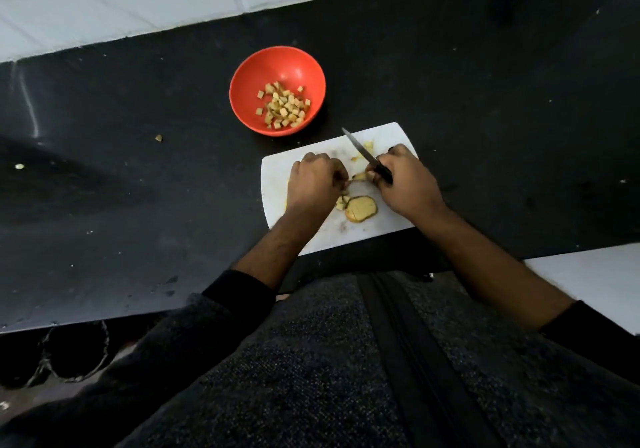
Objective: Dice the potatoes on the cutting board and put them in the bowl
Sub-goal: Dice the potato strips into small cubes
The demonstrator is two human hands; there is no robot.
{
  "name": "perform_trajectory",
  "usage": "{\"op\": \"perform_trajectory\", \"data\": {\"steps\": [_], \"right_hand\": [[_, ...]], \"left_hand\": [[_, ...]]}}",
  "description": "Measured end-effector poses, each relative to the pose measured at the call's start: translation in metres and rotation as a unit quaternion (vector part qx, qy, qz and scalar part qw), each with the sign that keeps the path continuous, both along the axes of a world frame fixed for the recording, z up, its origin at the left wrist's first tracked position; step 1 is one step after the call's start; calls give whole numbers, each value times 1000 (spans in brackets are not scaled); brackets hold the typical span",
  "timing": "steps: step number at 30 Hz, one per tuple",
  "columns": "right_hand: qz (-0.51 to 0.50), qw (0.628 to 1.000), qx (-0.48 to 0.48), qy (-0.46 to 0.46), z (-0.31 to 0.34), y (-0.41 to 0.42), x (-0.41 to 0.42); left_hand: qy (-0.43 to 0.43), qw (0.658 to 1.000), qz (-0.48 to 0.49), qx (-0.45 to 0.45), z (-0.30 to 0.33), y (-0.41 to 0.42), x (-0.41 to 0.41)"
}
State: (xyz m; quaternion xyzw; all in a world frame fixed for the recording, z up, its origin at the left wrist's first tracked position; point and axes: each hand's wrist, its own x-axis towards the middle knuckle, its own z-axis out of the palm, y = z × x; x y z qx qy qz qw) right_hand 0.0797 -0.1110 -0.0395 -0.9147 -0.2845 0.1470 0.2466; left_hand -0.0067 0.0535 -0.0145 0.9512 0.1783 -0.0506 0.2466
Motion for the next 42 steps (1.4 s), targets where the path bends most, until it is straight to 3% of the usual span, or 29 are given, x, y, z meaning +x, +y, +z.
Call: {"op": "perform_trajectory", "data": {"steps": [10, 15, 19, 24, 32, 42], "right_hand": [[11, 998, 1, -66, 1, -5, -2], [-109, 991, 77, -1, 16, -13, -7], [-138, 985, 38, 91, 30, -32, -33], [-76, 989, -86, 89, 24, -47, -70], [-27, 994, -99, 37, 26, -25, -67], [-22, 986, -131, 103, 25, -14, -58]], "left_hand": [[-32, 998, -13, 59, -3, -10, 3], [-75, 991, -88, 72, -5, -21, 14], [-83, 981, -140, 110, -11, -33, 20], [-46, 996, -51, 48, -9, -36, 25], [22, 999, 25, 8, -5, -40, 33], [21, 999, 39, -16, -6, -41, 34]]}}
